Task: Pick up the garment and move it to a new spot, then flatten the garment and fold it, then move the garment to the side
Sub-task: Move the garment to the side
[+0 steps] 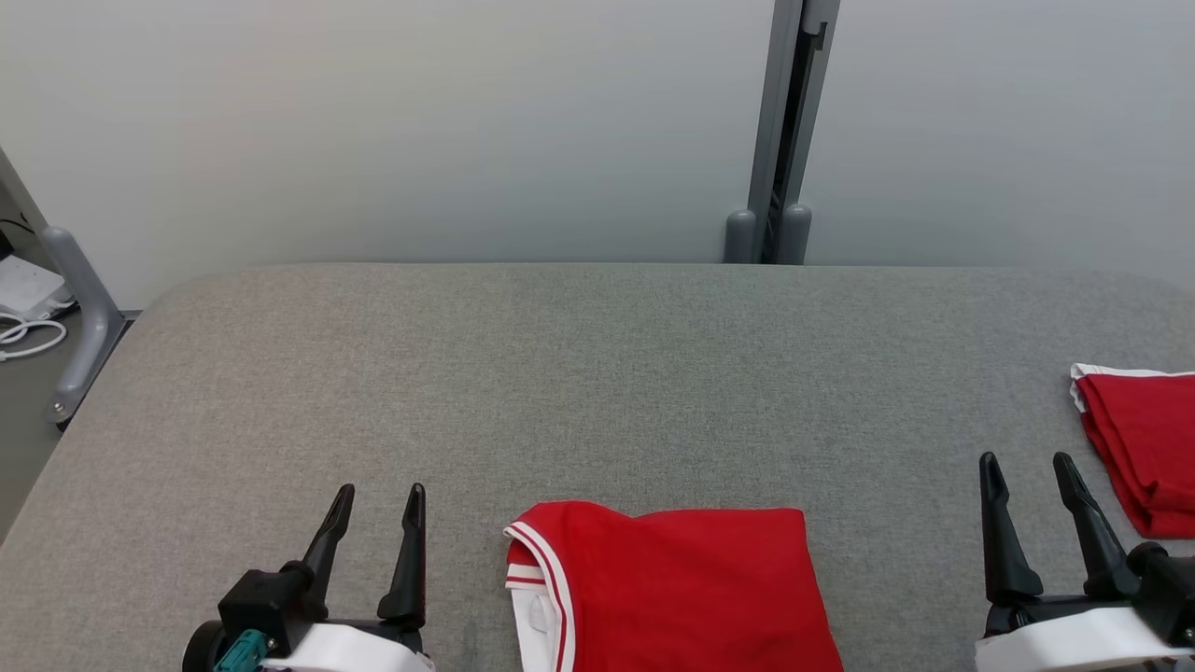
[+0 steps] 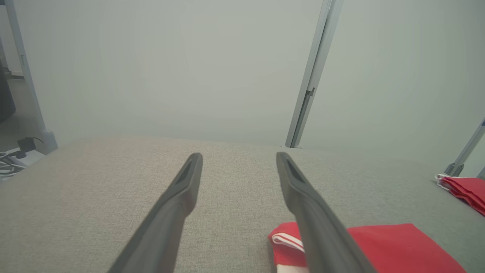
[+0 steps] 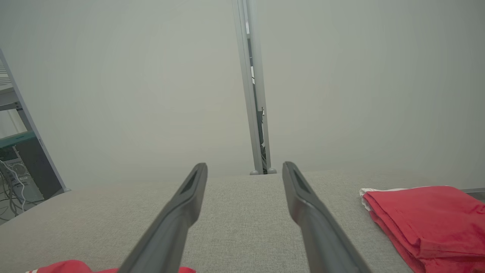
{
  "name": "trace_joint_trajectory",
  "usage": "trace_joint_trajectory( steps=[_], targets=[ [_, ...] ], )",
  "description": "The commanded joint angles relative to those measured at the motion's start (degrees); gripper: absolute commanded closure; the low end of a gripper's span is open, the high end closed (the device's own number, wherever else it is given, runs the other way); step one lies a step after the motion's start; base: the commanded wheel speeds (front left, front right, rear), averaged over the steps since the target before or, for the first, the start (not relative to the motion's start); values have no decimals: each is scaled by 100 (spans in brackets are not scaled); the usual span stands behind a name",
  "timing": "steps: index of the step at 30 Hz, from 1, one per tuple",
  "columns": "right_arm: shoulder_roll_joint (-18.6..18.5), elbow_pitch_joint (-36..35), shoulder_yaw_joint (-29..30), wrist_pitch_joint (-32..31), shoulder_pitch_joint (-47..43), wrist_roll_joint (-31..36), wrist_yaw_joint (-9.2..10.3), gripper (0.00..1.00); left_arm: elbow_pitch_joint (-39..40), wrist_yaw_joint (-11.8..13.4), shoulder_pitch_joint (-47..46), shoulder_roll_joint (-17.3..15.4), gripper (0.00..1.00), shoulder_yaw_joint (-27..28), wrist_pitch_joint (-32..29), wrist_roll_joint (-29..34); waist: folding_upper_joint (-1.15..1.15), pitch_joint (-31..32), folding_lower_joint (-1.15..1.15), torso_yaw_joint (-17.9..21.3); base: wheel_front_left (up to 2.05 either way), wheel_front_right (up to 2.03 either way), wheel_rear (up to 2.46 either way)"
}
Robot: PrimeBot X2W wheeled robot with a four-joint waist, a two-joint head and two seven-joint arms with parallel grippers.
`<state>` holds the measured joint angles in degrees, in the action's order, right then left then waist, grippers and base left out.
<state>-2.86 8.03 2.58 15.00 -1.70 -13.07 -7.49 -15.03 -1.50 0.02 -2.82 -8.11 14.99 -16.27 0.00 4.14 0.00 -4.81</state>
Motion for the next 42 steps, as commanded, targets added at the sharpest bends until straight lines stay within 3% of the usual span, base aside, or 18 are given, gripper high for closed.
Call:
trace_joint_trajectory(
  steps=[1, 11, 15, 20, 26, 35, 42],
  targets=[
    [-15, 14, 2, 22, 32, 46, 0, 0, -9, 8, -56, -24, 0, 9, 23, -36, 0, -4, 0, 0, 0, 0, 0],
    [-13, 113, -58, 21, -8, 14, 0, 0, -7, 2, -79, -24, 0, -25, 23, -53, 0, -39, 0, -26, 0, 0, 0],
    [-96, 635, -559, 15, -114, -213, 0, 0, -11, 3, -80, -24, 0, -66, 23, -65, 0, -76, 0, -55, 0, 0, 0],
    [-531, 1396, -1750, -175, 111, -1079, 1, 0, -19, -9, -132, -22, 0, -93, 23, -73, 0, -183, 0, -96, 0, 0, 0],
    [-982, 1593, -2801, -731, 443, -2597, 0, 0, -38, -25, -182, -24, 0, -145, 23, -74, 0, -331, 0, -173, 0, 0, 0],
    [-1299, 1809, -3344, -1499, 957, -4259, 0, 0, -69, -60, -317, -26, 0, -234, 23, -34, 0, -550, 0, -366, 0, 0, 0],
    [-1461, 2151, -3780, -1960, 1353, -4864, 0, 0, -87, -84, -435, -24, 0, -262, 23, 2, 0, -711, 0, -530, 0, 0, 0]
  ],
)
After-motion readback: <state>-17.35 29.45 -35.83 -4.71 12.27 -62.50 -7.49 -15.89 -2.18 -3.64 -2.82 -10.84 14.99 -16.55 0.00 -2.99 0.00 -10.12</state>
